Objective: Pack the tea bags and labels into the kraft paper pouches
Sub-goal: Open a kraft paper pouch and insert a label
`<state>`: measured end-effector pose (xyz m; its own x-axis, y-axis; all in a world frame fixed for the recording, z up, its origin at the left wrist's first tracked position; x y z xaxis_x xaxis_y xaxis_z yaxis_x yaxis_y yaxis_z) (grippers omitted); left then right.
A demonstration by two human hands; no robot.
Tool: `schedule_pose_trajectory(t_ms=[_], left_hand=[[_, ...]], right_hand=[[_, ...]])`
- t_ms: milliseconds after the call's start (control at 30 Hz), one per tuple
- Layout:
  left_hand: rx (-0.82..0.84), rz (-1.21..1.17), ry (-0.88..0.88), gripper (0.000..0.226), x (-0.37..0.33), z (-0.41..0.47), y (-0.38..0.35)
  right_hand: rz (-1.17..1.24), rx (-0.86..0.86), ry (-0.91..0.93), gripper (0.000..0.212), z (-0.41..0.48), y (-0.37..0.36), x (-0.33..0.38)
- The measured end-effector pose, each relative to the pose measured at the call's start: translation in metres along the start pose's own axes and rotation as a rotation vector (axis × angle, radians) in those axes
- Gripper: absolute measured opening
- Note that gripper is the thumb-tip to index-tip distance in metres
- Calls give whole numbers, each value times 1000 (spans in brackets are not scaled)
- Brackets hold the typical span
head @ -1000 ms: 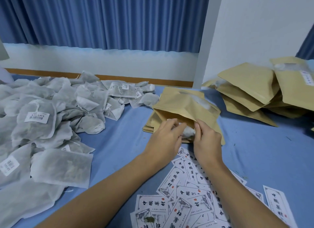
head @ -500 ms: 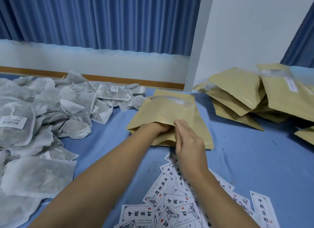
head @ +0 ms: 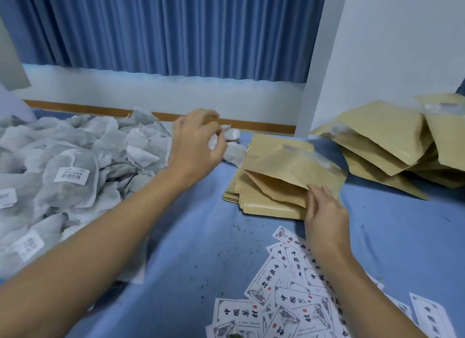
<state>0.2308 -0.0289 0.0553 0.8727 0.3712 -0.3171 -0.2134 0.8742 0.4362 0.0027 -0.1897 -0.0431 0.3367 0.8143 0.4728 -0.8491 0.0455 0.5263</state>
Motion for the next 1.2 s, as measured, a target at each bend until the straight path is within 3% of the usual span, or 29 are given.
schedule_pose_trajectory(t_ms=[100,200,233,300,367,533,700,867,1000,1133,1200], left_hand=[[220,525,365,52,86,38,2],[635,467,802,82,168,18,-1],[748,451,858,89,183,-1,-7],[844,581,762,92,189,-29,-20],[796,598,668,88,176,-36,-28],[816,454,729,86,153,-41,-30],[716,214,534,41,104,-50,-34],[641,-11,373,50,39,-68,-41],[406,-71,427,36,23,-75,-23],[-58,36,136,24,-9,-72,6],[-98,-92,-46,16,-28,-75,8]], right_hand=[[-9,3,23,13,0,-2,2],[-21,6,39,12,0,-5,3],[-26,0,40,12,0,-6,2],[-33,-4,53,14,0,-7,4],[-26,1,67,17,0,-9,6],[-14,47,69,14,0,-10,11],[-2,102,71,14,2,-12,11],[3,120,95,17,1,-12,10],[4,107,99,17,2,-11,6],[18,84,95,17,1,-11,7],[37,60,79,18,1,-9,6]])
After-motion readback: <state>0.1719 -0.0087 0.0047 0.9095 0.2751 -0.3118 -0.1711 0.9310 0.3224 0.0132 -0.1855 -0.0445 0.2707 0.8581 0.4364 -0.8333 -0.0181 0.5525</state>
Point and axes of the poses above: each hand's wrist, its own z-axis towards the middle knuckle, its own y-axis out of the back of the hand, x = y × z, the point moved 5 cm from there along z, towards the middle knuckle, and after that the axes turned 9 degrees about y, right-handed, at the moved point
